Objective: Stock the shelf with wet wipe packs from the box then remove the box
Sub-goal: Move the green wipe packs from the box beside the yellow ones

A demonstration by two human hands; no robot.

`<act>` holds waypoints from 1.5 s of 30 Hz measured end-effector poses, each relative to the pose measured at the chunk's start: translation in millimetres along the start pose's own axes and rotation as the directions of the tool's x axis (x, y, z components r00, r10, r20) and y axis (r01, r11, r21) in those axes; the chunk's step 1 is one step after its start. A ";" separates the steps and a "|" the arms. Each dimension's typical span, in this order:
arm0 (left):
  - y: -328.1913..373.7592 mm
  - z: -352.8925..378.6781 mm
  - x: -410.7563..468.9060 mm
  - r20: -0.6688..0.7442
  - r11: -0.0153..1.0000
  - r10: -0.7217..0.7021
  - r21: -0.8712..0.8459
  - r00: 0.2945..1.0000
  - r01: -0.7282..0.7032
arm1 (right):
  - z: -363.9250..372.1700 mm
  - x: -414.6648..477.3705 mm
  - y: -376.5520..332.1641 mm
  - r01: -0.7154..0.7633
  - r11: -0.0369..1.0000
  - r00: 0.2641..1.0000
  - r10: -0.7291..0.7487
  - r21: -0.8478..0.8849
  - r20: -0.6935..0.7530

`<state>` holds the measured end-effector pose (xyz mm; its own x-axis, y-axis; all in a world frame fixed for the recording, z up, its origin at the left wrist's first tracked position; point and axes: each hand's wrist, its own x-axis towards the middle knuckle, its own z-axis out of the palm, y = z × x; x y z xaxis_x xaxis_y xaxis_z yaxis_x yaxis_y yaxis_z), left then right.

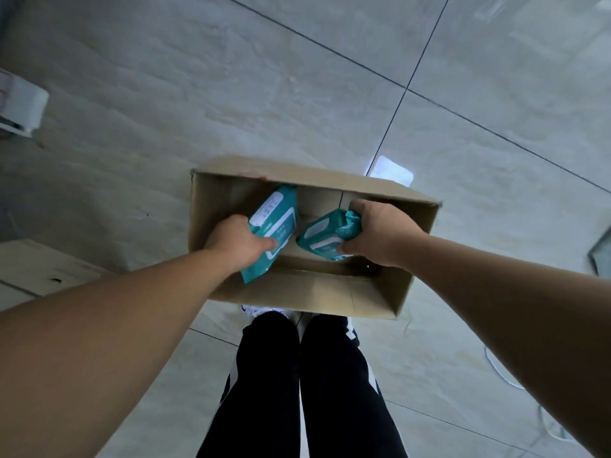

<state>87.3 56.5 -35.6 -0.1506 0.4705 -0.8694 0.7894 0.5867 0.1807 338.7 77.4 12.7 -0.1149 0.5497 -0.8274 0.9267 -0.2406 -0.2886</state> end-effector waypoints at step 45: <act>208.2 -488.1 -573.3 -0.382 0.758 0.639 0.459 0.667 -0.463 | -454.1 -475.4 -193.6 0.506 0.738 0.863 -0.421 0.447 -0.280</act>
<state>47.5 230.6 724.9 0.1766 0.9410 -0.2886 0.9415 -0.0759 0.3285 376.4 225.9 680.7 -0.3893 0.7996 -0.4572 0.4657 -0.2574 -0.8467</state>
